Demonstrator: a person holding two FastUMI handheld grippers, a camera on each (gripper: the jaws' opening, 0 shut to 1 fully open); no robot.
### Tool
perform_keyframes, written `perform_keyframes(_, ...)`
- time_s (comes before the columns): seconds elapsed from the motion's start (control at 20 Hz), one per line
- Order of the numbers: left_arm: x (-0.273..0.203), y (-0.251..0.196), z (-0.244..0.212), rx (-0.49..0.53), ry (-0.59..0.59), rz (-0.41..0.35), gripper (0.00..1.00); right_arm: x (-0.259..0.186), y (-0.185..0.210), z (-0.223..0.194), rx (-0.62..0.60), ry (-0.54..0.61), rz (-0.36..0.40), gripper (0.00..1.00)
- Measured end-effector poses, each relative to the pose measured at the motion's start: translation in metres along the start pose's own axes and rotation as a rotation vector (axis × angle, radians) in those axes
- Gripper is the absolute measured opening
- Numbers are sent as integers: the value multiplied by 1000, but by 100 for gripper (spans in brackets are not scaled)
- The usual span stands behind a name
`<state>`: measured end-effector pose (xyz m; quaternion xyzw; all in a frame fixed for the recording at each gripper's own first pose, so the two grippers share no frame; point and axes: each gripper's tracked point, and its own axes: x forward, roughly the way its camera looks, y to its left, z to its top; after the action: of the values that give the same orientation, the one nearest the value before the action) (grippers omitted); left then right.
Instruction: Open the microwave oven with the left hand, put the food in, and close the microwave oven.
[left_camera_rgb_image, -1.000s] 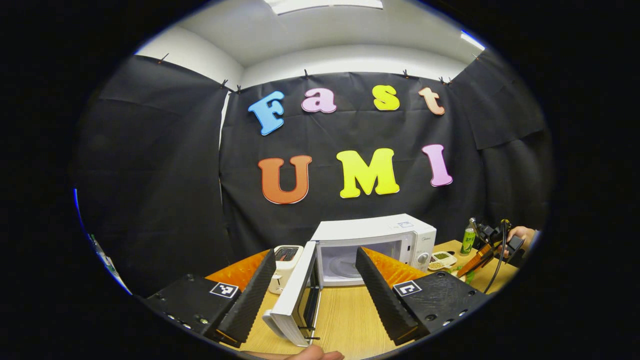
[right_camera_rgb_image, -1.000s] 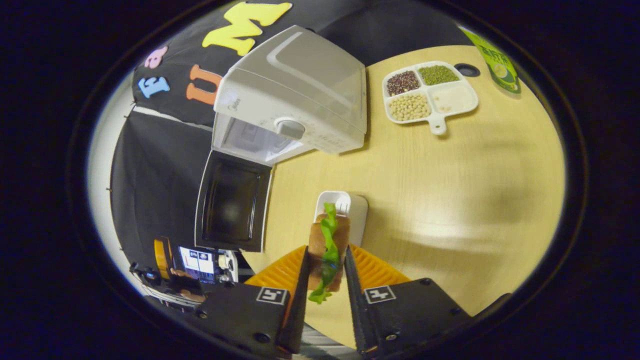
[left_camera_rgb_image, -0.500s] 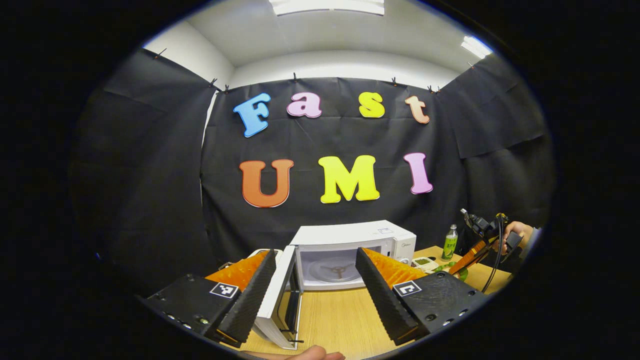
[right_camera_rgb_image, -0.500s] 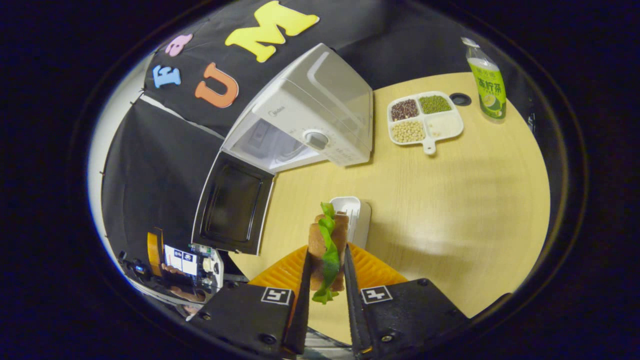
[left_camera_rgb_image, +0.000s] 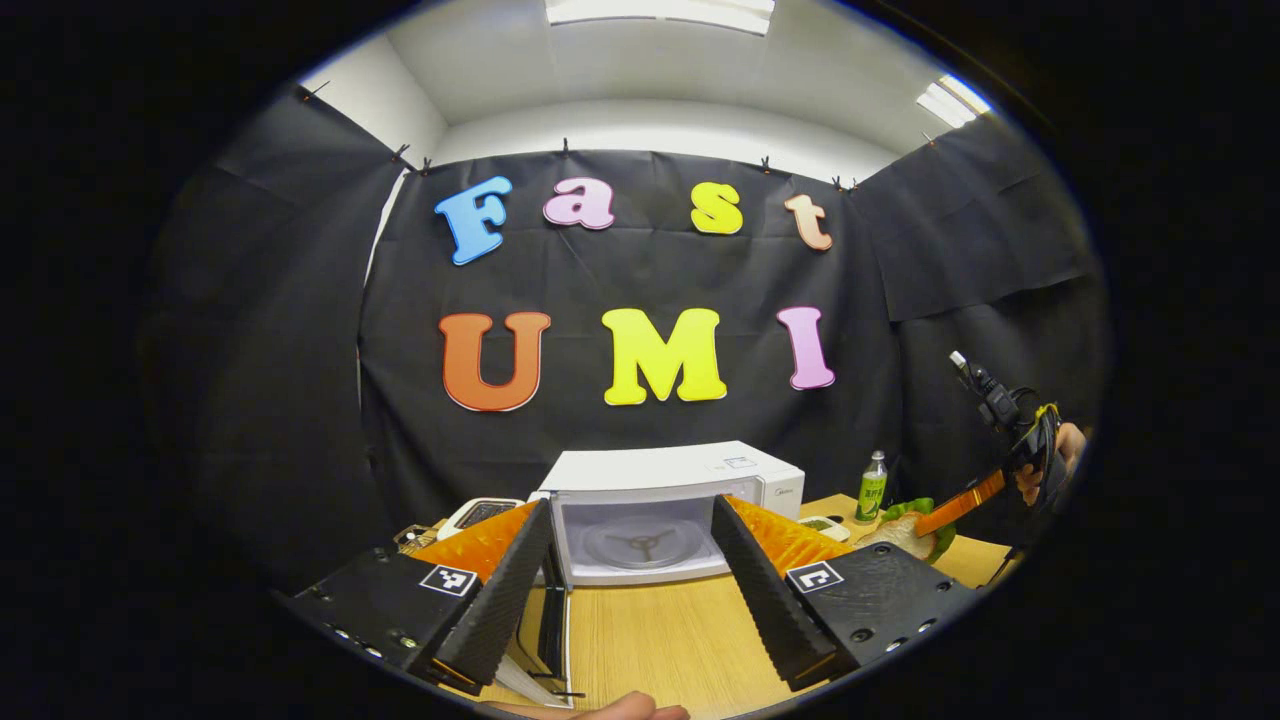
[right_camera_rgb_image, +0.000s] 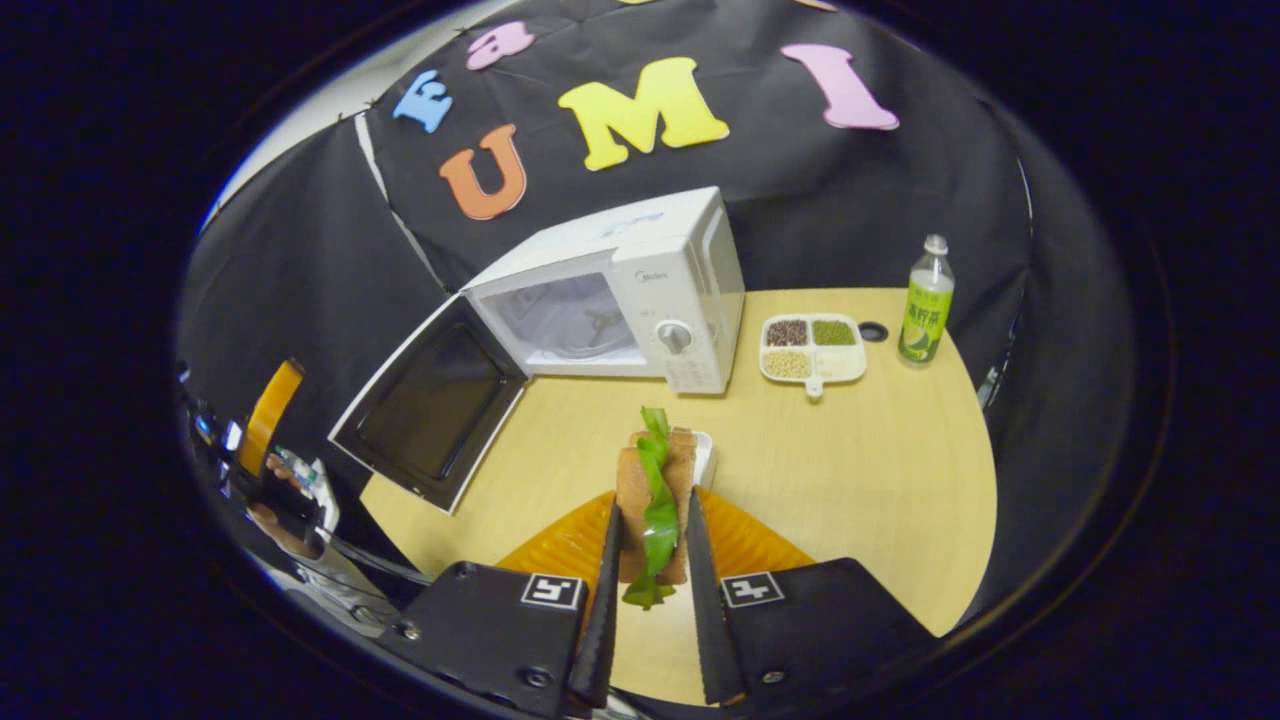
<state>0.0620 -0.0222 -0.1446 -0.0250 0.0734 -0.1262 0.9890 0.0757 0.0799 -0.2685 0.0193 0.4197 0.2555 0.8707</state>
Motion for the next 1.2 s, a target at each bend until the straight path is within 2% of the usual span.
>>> perform_keyframes(0.1, 8, -5, -1, -11, 7, -20, 96, 4, 19, -7, -9, -33, -10, 29)
perform_keyframes(0.15, 12, -11, -3, -21, 14, -35, 96, 9, 27, -12, -18, -44, -13, 37)
perform_keyframes(0.2, 14, -15, -3, -26, 14, -49, 96, 16, 36, -14, -34, -62, -21, 29)
perform_keyframes(0.25, 16, -18, -1, -26, 9, -62, 96, 22, 43, -15, -73, -80, -34, 29)
perform_keyframes(0.3, 17, -21, 0, -22, 4, -72, 96, 29, 49, -13, -109, -106, -55, 37)
perform_keyframes(0.4, 16, -23, 2, -15, -11, -83, 96, 42, 66, -9, -155, -156, -76, 37)
perform_keyframes(0.5, 13, -26, 0, -12, -15, -98, 96, 56, 86, -2, -167, -205, -61, 37)
perform_keyframes(0.55, 12, -28, -3, -10, -7, -108, 96, 63, 93, 2, -167, -226, -54, 30)
perform_keyframes(0.6, 10, -29, -4, -7, -2, -112, 100, 70, 101, 8, -166, -250, -49, 30)
perform_keyframes(0.7, 5, -25, -9, 6, 12, -106, 96, 83, 115, 22, -155, -302, -35, 30)
perform_keyframes(0.9, 1, -5, -16, 18, 34, -47, 96, 110, 137, 42, -114, -394, 5, 30)
perform_keyframes(1.15, -10, 15, -16, -25, 43, 7, 96, 153, 139, 49, -31, -428, 20, 29)
perform_keyframes(1.2, -10, 19, -14, -28, 37, 19, 96, 162, 136, 48, -14, -428, 17, 37)
